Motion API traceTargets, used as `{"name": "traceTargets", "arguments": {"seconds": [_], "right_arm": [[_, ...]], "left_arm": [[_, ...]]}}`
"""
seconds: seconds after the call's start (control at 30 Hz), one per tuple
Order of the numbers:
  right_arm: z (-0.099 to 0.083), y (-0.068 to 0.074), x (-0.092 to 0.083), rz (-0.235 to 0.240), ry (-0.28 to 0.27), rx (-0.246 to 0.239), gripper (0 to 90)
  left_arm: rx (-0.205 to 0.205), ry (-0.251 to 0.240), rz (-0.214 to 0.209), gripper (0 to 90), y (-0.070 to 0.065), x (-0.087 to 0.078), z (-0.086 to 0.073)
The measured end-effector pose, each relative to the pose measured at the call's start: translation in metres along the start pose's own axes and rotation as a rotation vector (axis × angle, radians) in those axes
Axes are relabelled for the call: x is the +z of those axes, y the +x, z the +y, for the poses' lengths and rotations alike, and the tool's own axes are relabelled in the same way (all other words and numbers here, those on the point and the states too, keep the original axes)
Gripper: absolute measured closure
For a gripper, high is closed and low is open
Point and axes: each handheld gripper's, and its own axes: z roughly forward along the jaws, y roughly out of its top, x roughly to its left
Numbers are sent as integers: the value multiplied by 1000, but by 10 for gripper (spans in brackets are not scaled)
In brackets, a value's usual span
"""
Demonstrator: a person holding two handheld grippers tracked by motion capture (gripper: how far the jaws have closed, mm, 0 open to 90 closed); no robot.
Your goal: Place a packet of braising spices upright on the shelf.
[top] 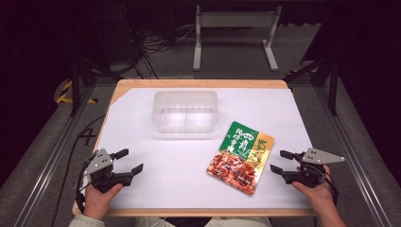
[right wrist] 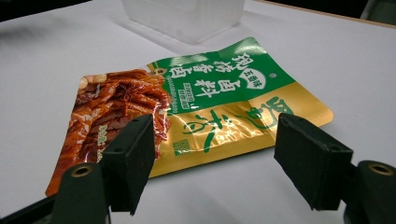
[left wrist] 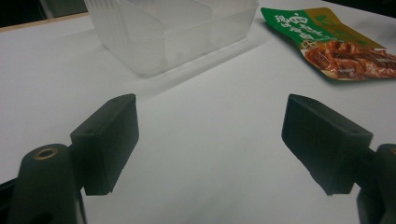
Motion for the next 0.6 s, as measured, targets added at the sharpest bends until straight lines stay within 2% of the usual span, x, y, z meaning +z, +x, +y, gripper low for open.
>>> {"name": "traceTargets", "arguments": {"seconds": [0.2,0.27,0.4,0.6], "right_arm": [[2,2,5,4,11,-19,294],[11,-3,8,-26,8,-38,292],[22,-12,10,-33,-22,-17,287],[36,-21,15,-32,-30,-13,279]], "left_arm": [[-5,5,0,197,0,2,0],[4,11,3,197,0,3,-1],[3,18,7,197,-1,2,-1],[3,25,15,197,-1,1,-3]]}}
